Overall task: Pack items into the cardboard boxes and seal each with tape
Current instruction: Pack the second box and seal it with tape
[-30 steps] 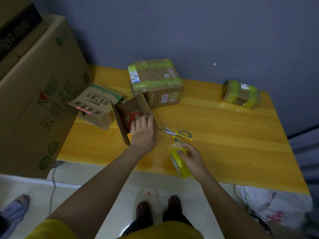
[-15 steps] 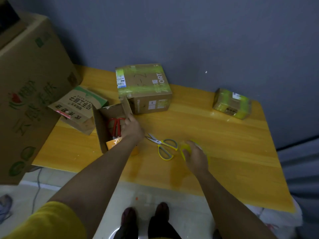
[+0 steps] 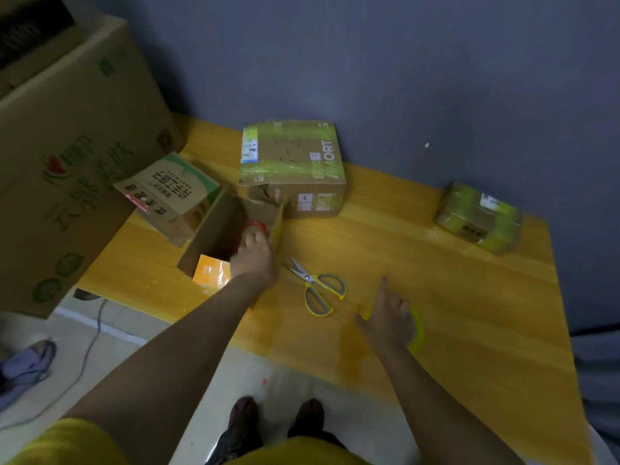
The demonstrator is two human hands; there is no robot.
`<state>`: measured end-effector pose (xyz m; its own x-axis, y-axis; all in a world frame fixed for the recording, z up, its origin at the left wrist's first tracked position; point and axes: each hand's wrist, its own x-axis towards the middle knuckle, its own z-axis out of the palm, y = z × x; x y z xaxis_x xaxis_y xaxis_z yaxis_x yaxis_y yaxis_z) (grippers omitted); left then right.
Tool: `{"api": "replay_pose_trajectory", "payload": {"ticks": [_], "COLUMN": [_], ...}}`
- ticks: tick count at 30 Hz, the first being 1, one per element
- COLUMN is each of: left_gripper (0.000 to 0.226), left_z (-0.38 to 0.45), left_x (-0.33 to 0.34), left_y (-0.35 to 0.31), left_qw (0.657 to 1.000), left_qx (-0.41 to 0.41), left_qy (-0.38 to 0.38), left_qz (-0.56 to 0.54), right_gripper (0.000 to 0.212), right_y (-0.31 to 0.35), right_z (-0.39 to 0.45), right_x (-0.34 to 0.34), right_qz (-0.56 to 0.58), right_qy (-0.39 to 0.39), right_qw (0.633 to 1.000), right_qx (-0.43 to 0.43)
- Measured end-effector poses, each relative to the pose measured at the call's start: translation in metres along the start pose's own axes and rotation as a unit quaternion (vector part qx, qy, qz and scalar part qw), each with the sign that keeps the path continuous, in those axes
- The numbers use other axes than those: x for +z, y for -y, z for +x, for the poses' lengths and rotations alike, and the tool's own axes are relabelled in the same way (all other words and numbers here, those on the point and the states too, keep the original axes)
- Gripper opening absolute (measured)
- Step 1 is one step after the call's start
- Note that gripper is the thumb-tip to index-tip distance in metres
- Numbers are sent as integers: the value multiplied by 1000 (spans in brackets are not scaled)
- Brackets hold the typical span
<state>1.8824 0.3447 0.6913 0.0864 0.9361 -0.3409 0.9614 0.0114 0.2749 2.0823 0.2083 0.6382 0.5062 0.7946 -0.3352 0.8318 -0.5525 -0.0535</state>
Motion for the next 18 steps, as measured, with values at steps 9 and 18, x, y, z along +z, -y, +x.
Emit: {"api": "replay_pose_trajectory", "payload": {"ticks": [9,18], "left_gripper": [49,55], "left_z": [-24,-1], "left_x": [-13,-46], "left_y": [45,104], "left_qw": [988,944], "left_qx": [70,203], "left_qy": [36,15], "left_qz": [133,261], "right_gripper": [83,39], "right_y": [103,149], "right_z": [22,-14], "right_x": [-57,-38], "right_qz": [42,124], "right_qy": [19,38], "right_qw": [953,947], "right_qx": [-301,-292]}}
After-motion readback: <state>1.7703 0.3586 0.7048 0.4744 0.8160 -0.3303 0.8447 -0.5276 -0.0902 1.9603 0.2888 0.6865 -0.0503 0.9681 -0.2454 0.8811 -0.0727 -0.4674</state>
